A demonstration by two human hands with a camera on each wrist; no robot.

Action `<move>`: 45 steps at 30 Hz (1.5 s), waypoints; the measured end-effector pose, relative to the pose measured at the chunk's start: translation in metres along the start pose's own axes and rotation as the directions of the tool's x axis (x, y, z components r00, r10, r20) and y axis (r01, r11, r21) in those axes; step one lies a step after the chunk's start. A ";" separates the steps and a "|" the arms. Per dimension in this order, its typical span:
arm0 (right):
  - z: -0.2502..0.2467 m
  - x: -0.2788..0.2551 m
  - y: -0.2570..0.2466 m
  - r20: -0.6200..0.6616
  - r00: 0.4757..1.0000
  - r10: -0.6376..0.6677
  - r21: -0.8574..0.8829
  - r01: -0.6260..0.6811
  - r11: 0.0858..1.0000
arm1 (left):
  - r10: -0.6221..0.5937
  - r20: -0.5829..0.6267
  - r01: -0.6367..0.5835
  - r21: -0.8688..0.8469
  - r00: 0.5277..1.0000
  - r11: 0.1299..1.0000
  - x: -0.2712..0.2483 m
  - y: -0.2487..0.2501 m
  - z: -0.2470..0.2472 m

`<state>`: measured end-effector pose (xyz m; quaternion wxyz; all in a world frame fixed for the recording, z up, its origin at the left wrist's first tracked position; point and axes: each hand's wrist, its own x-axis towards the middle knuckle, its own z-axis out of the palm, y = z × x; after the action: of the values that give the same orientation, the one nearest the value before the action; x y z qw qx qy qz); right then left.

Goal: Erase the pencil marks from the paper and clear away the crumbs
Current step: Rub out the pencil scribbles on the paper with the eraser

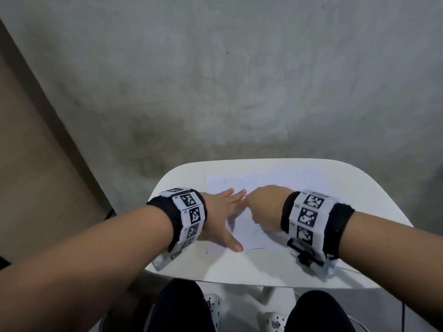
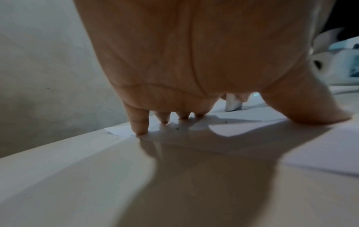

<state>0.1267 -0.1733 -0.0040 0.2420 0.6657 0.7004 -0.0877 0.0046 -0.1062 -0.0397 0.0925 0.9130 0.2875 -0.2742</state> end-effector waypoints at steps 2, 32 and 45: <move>0.003 -0.011 -0.012 -0.095 0.985 -0.145 0.083 0.153 0.985 | -0.053 -0.012 0.053 -0.019 0.999 0.998 -0.005 0.006 -0.004; -0.008 -0.003 0.005 -0.053 0.994 -0.096 0.008 0.096 0.995 | -0.017 0.028 0.016 0.023 0.999 1.000 0.000 -0.002 -0.003; 0.007 -0.019 -0.016 -0.094 0.965 -0.246 0.072 0.253 0.965 | -0.026 0.010 0.025 0.096 1.000 0.995 0.003 0.002 -0.001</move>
<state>0.1123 -0.1950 -0.0048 0.1713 0.5846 0.7841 -0.1184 0.0084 -0.1060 -0.0409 0.0468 0.9110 0.2852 -0.2940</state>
